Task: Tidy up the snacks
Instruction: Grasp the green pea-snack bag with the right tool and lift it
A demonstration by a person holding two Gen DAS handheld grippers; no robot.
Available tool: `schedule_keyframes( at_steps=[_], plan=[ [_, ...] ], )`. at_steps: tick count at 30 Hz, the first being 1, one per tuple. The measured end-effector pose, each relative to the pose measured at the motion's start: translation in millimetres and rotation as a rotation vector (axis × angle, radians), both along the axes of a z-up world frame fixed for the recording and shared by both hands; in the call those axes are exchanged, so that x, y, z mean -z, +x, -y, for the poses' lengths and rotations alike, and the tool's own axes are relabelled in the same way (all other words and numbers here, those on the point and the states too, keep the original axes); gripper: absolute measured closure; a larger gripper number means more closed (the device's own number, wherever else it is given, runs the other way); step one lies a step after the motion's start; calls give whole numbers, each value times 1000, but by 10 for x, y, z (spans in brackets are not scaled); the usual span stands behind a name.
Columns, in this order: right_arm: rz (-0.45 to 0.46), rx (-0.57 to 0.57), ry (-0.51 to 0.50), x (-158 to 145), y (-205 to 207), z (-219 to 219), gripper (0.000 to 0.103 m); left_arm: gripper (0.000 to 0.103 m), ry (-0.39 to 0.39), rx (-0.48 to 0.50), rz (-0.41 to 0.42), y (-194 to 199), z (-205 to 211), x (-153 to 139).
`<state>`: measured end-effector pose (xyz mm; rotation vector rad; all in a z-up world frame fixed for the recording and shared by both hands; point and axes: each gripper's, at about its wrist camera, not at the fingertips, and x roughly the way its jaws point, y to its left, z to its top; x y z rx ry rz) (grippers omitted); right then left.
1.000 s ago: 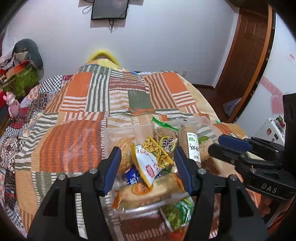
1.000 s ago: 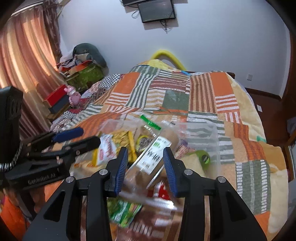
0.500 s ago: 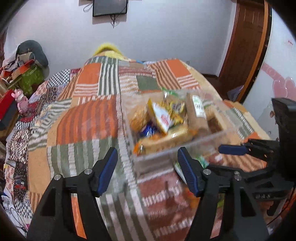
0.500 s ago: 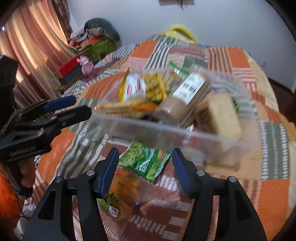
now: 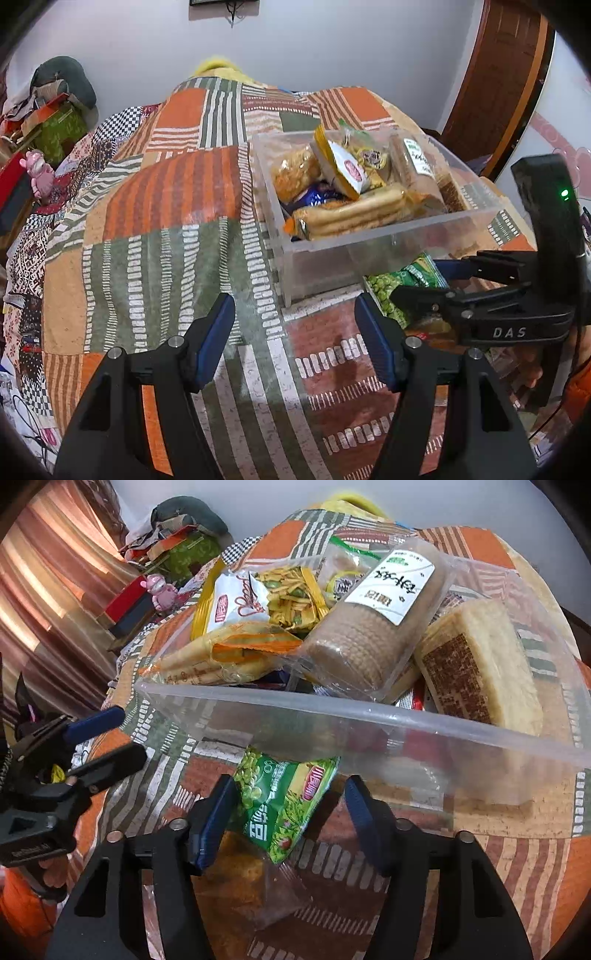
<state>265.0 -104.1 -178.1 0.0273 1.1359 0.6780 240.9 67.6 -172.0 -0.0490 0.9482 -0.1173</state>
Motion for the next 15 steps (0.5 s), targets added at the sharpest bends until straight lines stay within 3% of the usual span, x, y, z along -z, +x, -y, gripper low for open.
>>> schedule_keyframes(
  at_steps=[1,4,6,15],
  plan=[
    [-11,-14,18,1,-3,7,63,36,-3,0,-4,-2,13,13],
    [2,-4,20,-23,-36,19,69,36,-11,5,-11,-16,44,30],
    [14,8,23,-57,-67,74,79,36,-15,14,-15,-31,99,23],
    [59,106,47,-199,-216,550,83,32,-68,65,-28,-115,450,-122]
  ],
)
